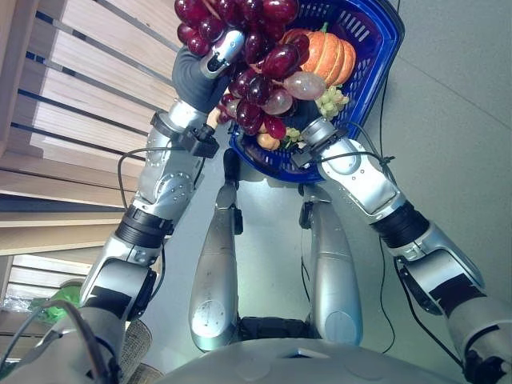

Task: Pick up fruits and vegetables into the basket

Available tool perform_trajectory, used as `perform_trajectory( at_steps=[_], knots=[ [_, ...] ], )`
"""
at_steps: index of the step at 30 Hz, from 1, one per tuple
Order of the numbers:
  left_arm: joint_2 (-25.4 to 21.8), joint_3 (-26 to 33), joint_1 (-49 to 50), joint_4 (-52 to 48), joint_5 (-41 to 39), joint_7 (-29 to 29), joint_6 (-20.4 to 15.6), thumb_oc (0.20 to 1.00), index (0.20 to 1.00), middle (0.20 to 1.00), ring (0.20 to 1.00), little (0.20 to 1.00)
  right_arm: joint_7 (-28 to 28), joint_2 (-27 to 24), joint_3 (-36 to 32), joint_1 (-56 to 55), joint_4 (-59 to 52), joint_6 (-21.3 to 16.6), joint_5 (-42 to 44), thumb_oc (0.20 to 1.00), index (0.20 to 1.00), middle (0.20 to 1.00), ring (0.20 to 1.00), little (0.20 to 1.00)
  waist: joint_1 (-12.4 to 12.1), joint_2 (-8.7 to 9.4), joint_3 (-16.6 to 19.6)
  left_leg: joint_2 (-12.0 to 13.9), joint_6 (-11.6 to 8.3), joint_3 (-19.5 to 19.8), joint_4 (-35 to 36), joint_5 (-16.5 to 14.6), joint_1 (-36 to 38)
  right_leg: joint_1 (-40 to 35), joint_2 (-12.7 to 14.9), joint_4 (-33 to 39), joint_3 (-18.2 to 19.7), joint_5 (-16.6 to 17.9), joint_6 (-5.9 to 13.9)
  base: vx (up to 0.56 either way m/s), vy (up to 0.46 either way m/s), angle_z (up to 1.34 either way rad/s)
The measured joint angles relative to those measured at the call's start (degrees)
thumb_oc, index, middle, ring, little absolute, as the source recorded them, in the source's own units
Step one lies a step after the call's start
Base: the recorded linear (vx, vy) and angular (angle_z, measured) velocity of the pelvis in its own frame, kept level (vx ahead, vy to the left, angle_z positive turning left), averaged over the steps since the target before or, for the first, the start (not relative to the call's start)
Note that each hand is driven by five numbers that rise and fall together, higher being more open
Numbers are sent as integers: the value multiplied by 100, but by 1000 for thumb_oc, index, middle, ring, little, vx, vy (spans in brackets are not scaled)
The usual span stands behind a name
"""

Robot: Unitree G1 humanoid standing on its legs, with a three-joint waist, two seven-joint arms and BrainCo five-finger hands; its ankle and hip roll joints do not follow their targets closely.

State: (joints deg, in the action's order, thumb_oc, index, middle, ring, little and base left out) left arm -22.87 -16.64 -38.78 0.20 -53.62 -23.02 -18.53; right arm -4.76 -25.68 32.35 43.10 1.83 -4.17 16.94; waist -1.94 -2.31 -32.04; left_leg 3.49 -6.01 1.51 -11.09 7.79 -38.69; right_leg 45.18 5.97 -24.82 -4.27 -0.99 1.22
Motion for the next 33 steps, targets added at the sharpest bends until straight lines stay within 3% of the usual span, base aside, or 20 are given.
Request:
perform_trajectory(
  at_steps=[4, 5, 6, 13, 18, 23, 30, 33],
  knots=[
    [-1, -6, -37, 0, 6, 47, -3, 200, 200, 200, 200, 200, 2, 14, 17, 0, 0, 32, 4, 200, 200, 200, 200, 200, -1, 0, 0, -4, 1, 1, 0, 1, 0, 0, 5, 0, -1, 0, 0, 0, 0, 0],
    [-1, -24, -40, -2, 10, 135, -27, 683, 683, 683, 683, 683, 0, 14, 17, 0, 0, 33, 4, 200, 200, 200, 200, 200, 0, 0, 0, -7, 2, 1, 0, 1, 0, 0, 8, -1, -2, 0, 0, 0, 0, 0],
    [-1, -42, -40, -2, 15, 237, -42, 1000, 1000, 1000, 1000, 1000, -7, 14, 16, 0, 0, 33, 11, 200, 200, 200, 200, 200, -1, 0, 0, -10, 3, 2, 0, 2, 0, -1, 11, -1, -2, 0, 1, 0, 0, 0],
    [-2, -126, 42, -4, 196, 848, -215, 1000, 1000, 1000, 1000, 1000, -107, 16, -7, -1, 1, 36, 256, 200, 200, 200, 200, 200, -20, 0, 0, -24, 7, 14, 0, 4, 0, -2, 25, -5, -7, -6, 10, 0, 0, 0],
    [6, -132, 222, -14, 1103, 2137, -512, 1000, 1000, 1000, 1000, 1000, -120, 37, -16, -11, 2, 28, 446, 200, 200, 200, 200, 200, -39, 0, 0, -26, 10, 21, 10, 6, 0, -2, 29, -6, -14, -10, 15, -1, -7, 0],
    [18, 25, 438, 35, 1968, 3428, -585, 1000, 1000, 1000, 1000, 1000, -136, 65, -158, -86, 14, -101, 502, 200, 200, 200, 200, 200, -92, 0, 0, -34, 12, 37, 11, 8, 0, -7, 43, -12, -30, -20, 16, -1, -7, 0],
    [35, 359, 436, 939, 2590, 4692, -679, 1000, 1000, 1000, 1000, 1000, -438, 233, -357, -100, 282, -377, 668, 200, 200, 200, 200, 200, -89, 0, 0, -53, 23, 46, 10, 17, 21, -30, 67, -21, -45, -24, 21, 0, 0, 0],
    [39, 372, 441, 1276, 2687, 4923, -666, 1000, 1000, 1000, 1000, 1000, -569, 239, -443, -109, 456, -419, 670, 200, 200, 200, 200, 200, -89, 0, 0, -57, 25, 46, 10, 18, 29, -40, 71, -21, -47, -24, 22, 0, 37, 0]
  ],
)
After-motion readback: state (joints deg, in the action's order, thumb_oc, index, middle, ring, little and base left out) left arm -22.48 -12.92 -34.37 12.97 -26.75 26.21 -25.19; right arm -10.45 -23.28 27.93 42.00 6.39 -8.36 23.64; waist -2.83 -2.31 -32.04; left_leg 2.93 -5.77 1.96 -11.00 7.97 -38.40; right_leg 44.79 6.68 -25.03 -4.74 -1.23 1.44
